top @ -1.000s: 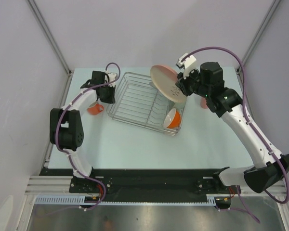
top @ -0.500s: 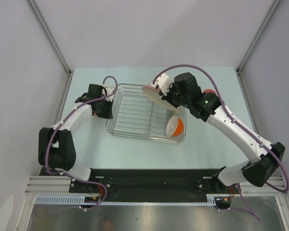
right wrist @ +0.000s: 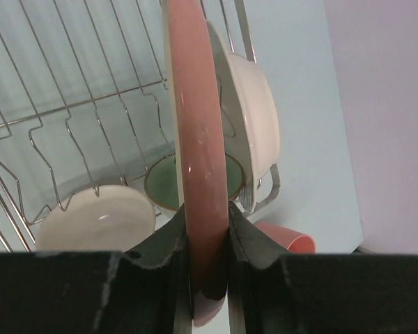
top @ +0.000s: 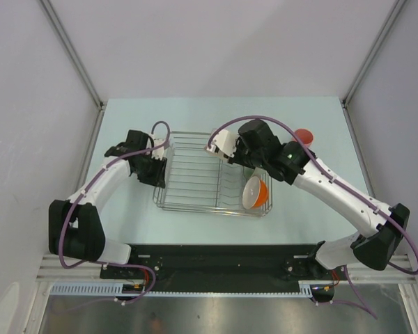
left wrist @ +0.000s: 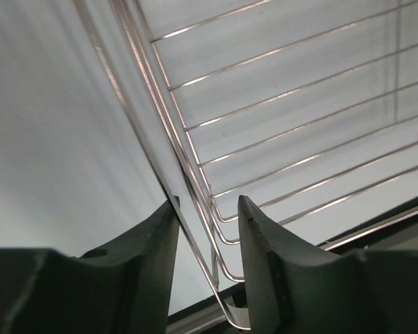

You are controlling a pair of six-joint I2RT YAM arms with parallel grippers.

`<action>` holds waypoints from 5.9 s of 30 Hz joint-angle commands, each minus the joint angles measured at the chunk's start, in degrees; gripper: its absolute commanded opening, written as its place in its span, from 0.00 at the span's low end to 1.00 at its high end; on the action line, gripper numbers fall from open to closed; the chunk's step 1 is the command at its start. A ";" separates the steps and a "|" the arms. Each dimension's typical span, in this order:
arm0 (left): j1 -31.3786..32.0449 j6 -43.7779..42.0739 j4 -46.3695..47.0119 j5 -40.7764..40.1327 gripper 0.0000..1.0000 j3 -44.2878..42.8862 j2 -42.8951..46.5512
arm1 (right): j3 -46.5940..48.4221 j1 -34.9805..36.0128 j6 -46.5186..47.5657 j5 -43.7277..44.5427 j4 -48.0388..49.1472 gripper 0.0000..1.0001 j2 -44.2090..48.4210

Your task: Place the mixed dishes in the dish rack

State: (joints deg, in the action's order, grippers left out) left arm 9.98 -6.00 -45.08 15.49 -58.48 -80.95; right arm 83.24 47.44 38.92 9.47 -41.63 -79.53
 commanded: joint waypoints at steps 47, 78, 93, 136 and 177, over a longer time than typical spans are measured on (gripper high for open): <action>-3.47 -5.42 -0.27 0.69 0.63 -8.23 0.44 | -6.69 8.55 6.36 11.89 5.59 0.00 -4.58; -17.35 -6.48 5.08 -5.73 0.64 -18.16 -4.12 | -6.87 8.63 -10.35 6.70 4.62 1.00 5.34; -20.44 -3.41 14.15 -12.94 0.62 -24.57 -19.42 | -6.95 12.50 -22.48 5.38 10.95 1.00 15.98; -20.35 1.16 11.94 16.32 0.00 -14.83 26.27 | -11.87 -3.24 -110.75 -55.44 79.56 1.00 -15.03; -15.25 10.66 52.29 28.37 0.00 6.36 33.58 | 3.41 0.28 -150.36 -46.74 119.32 0.63 -39.47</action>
State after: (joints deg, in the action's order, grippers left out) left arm -6.15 4.97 3.29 41.60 -52.69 -47.88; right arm 81.52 46.52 -108.71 -37.69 72.49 -118.54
